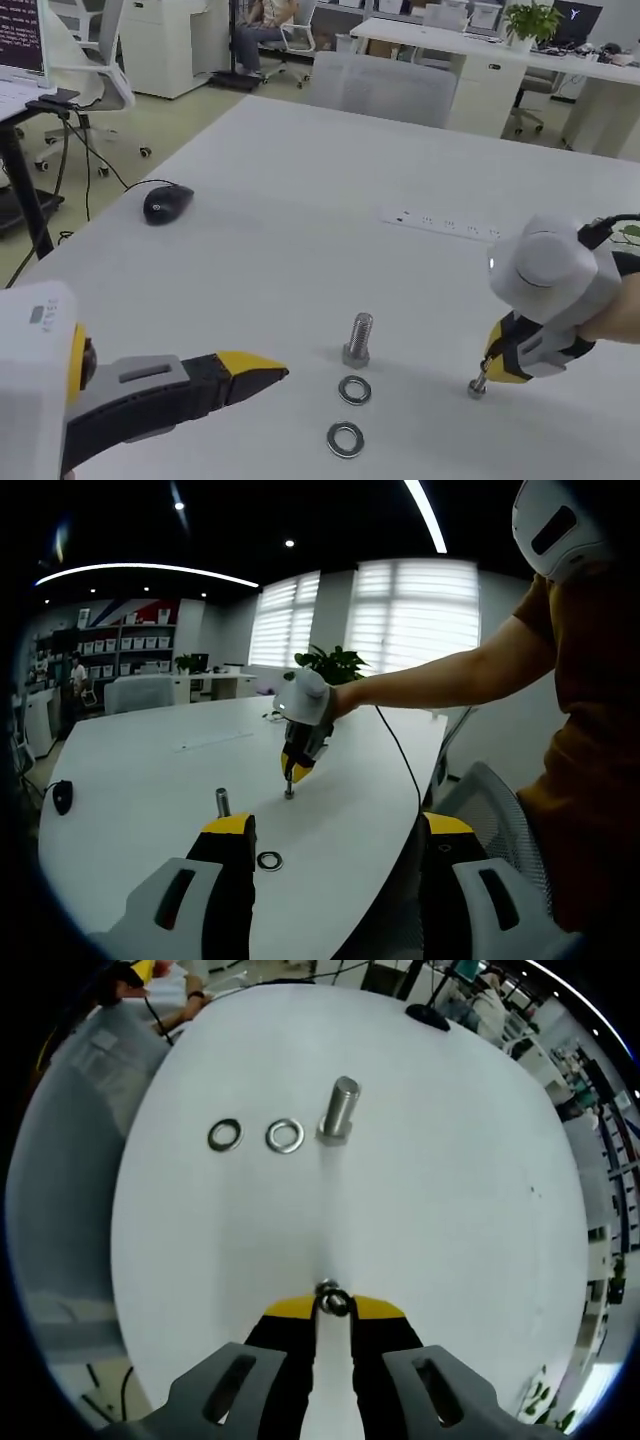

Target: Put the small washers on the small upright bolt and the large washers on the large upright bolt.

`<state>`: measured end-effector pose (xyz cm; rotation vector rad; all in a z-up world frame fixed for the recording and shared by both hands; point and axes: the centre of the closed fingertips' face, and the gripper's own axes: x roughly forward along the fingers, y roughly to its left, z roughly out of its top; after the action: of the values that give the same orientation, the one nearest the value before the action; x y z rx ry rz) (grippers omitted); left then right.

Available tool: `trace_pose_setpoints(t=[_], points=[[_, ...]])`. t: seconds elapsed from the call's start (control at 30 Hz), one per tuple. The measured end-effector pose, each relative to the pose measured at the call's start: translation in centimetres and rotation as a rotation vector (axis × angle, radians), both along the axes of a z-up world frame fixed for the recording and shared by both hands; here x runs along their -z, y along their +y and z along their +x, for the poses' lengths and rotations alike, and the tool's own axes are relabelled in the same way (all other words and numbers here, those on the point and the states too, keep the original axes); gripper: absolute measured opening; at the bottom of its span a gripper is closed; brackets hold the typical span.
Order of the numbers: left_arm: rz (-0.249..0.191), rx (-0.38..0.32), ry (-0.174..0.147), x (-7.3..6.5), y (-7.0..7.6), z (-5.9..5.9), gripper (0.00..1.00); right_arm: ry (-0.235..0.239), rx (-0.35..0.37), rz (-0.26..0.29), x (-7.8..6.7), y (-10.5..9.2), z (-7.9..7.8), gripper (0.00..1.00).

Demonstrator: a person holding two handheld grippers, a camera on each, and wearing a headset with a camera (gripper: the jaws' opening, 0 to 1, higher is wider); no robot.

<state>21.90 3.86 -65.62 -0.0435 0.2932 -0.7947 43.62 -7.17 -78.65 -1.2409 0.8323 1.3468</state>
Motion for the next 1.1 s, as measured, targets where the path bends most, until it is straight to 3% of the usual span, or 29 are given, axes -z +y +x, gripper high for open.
trace_pose_setpoints(t=[0.57,1.1], points=[[0.008,-0.007,0.028,0.5,0.0,0.3,0.65,0.031,0.006,-0.001,2.4,0.0,0.4,0.13],[0.016,-0.011,0.028,0.4,0.2,0.5,0.65,0.039,0.022,0.015,2.4,-0.4,0.1,0.15]])
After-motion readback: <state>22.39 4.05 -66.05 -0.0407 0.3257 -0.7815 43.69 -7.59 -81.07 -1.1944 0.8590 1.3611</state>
